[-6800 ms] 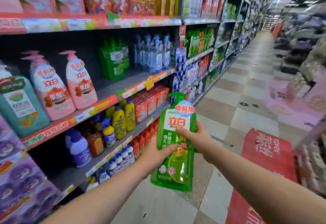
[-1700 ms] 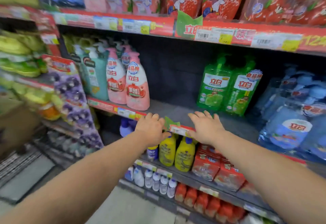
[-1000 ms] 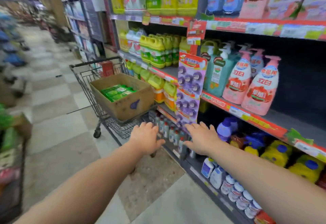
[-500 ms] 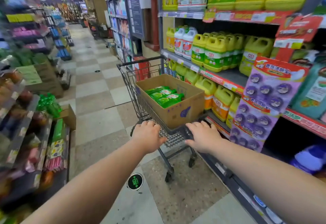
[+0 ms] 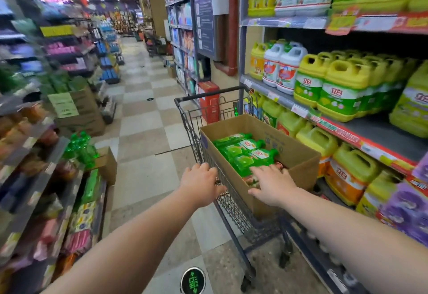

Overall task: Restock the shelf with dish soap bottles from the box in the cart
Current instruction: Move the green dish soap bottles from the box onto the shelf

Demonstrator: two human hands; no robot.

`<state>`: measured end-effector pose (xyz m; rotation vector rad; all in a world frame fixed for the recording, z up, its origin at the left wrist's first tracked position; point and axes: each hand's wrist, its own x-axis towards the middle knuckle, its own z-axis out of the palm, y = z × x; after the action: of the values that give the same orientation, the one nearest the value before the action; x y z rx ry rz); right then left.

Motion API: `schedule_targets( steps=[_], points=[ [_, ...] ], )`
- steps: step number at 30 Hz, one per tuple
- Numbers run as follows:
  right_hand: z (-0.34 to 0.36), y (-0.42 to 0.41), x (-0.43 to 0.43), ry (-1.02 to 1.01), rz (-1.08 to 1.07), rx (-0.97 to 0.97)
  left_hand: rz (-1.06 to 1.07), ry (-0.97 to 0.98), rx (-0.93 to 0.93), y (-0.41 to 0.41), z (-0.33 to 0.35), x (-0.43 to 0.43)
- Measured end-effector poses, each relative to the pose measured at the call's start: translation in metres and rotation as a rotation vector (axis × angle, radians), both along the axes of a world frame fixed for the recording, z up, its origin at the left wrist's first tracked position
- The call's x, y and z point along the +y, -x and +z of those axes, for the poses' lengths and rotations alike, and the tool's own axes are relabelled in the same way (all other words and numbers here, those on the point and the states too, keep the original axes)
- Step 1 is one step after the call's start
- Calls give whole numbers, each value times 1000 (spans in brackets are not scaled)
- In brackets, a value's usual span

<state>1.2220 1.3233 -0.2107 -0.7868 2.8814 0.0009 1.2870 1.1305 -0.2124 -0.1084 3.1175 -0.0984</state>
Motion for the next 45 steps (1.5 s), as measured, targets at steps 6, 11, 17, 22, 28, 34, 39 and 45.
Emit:
schedule_targets(
  steps=[6, 11, 17, 22, 28, 34, 39, 45],
  points=[
    [-7, 108, -23, 3, -74, -48, -45, -21, 20, 100, 7, -26],
    [-23, 160, -28, -2, -123, -108, -88, -48, -50, 166, -5, -38],
    [-48, 212, -24, -4, -251, -133, -224, -35, -117, 267, -30, -38],
    [-64, 263, -32, -16, -406, -170, -373, -37, -206, 351, -63, -45],
    [-86, 314, -55, -19, -588, -259, -516, -12, -358, 437, -93, -71],
    [-125, 334, -65, 2, -768, -425, -586, -86, -544, 475, -139, -67],
    [-164, 359, -68, 230, -953, -517, -560, -161, -652, 490, -177, -58],
    [-219, 376, -78, 653, -1299, -531, -551, -185, -681, 503, -220, -58]
  ],
)
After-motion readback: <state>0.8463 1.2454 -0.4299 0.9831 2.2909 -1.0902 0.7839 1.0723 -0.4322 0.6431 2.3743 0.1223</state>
